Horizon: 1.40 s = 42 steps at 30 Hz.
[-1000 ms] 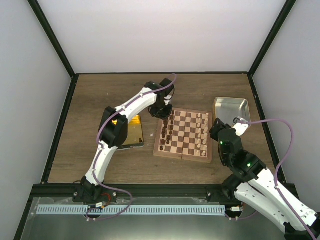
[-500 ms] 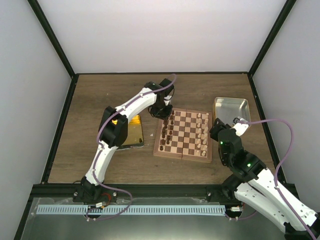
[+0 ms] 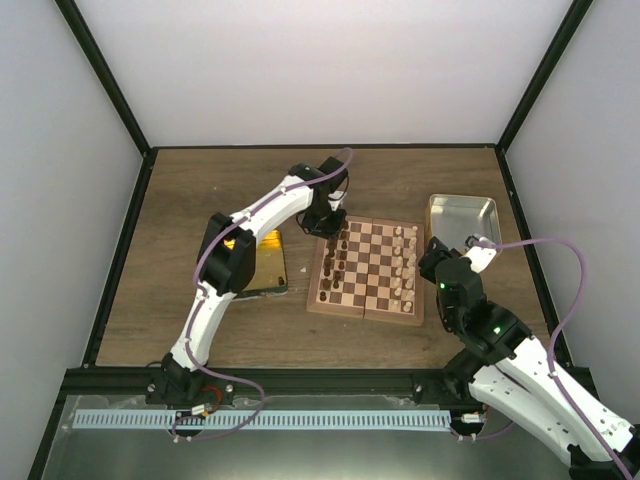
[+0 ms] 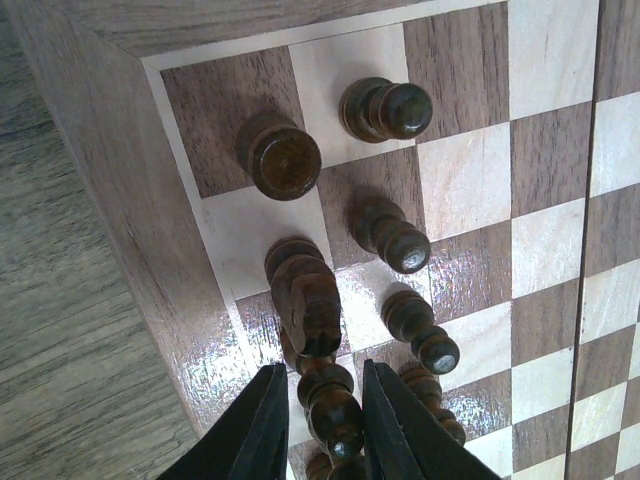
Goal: Set up the chess pieces on the board
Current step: Place the chess piece on the chessboard, then adjust the storage box at the center of the board.
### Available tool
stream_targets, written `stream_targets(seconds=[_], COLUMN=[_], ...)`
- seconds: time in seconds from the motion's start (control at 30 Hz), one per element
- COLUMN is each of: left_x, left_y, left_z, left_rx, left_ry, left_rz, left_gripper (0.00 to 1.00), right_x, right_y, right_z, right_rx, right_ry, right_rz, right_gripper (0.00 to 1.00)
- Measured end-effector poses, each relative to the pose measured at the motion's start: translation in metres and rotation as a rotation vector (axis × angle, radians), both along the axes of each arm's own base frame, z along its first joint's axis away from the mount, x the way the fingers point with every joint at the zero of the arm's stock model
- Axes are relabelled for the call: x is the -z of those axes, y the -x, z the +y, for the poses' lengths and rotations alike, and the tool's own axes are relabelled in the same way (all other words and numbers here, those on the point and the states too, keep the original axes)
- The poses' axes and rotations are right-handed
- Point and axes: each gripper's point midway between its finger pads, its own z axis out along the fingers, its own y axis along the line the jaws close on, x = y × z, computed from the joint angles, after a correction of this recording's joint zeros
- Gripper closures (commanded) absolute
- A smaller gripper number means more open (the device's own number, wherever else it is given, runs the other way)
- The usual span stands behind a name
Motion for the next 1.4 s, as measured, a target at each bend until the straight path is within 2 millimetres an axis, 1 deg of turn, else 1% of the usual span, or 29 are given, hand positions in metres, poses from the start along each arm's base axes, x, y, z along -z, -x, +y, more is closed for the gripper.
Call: stream_targets(seconds=[0.07,0.1,0.2,0.3,0.43,0.57,0.67,0.77,0.8,0.87,0.93,1.0,1.07,1.23,1.33,1.4], left_x=[0.000,0.000,0.000,-0.001,-0.006,-0.031,-0.061,-0.091,-0.101,-0.113,-0.119,-0.117,-0.109,-0.075,-0.055,-0.043], left_y=[0.000,-0.001,-0.002,-0.004,-0.005,-0.003,-0.002,-0.001,0.000,0.003,0.009,0.016,0.025,0.051,0.065,0.075], left_z=[0.000,0.000,0.001,0.003,0.004,0.003,0.005,0.013,0.019,0.035,0.056,0.081,0.105,0.166,0.195,0.209], left_rx=[-0.001,-0.001,-0.003,-0.010,-0.015,-0.014,-0.015,-0.034,-0.049,-0.091,-0.144,-0.204,-0.261,-0.391,-0.453,-0.478], left_ry=[0.002,0.003,0.005,0.007,0.020,0.056,0.091,0.111,0.111,0.095,0.061,0.017,-0.029,-0.123,-0.155,-0.167], left_rz=[0.000,0.001,-0.002,-0.003,-0.010,-0.045,-0.098,-0.169,-0.199,-0.247,-0.283,-0.307,-0.314,-0.274,-0.237,-0.213], left_gripper=[0.76,0.75,0.63,0.55,0.52,0.51,0.47,0.42,0.42,0.40,0.40,0.38,0.38,0.34,0.32,0.33], right_x=[0.000,0.000,0.000,0.000,0.001,0.001,0.001,-0.001,-0.001,-0.002,-0.002,-0.001,0.000,0.009,0.018,0.026], right_y=[0.000,0.000,0.000,0.000,0.000,0.000,0.000,-0.001,-0.001,-0.001,-0.001,-0.002,-0.003,-0.011,-0.016,-0.019], right_z=[0.000,0.000,0.000,0.001,0.002,0.003,0.004,0.005,0.005,0.006,0.006,0.007,0.008,0.020,0.031,0.039], right_rx=[0.000,0.000,-0.001,-0.004,-0.014,-0.019,-0.023,-0.026,-0.027,-0.031,-0.032,-0.032,-0.036,-0.066,-0.098,-0.120], right_ry=[0.000,0.000,0.000,-0.001,-0.001,-0.003,-0.004,-0.008,-0.009,-0.010,-0.009,-0.005,0.005,0.017,0.004,-0.006], right_rz=[0.000,0.000,0.000,0.001,0.004,0.005,0.005,0.000,-0.002,-0.004,-0.004,-0.002,0.002,0.035,0.070,0.097], right_gripper=[0.44,0.44,0.44,0.44,0.43,0.43,0.42,0.41,0.40,0.40,0.39,0.39,0.38,0.38,0.38,0.38])
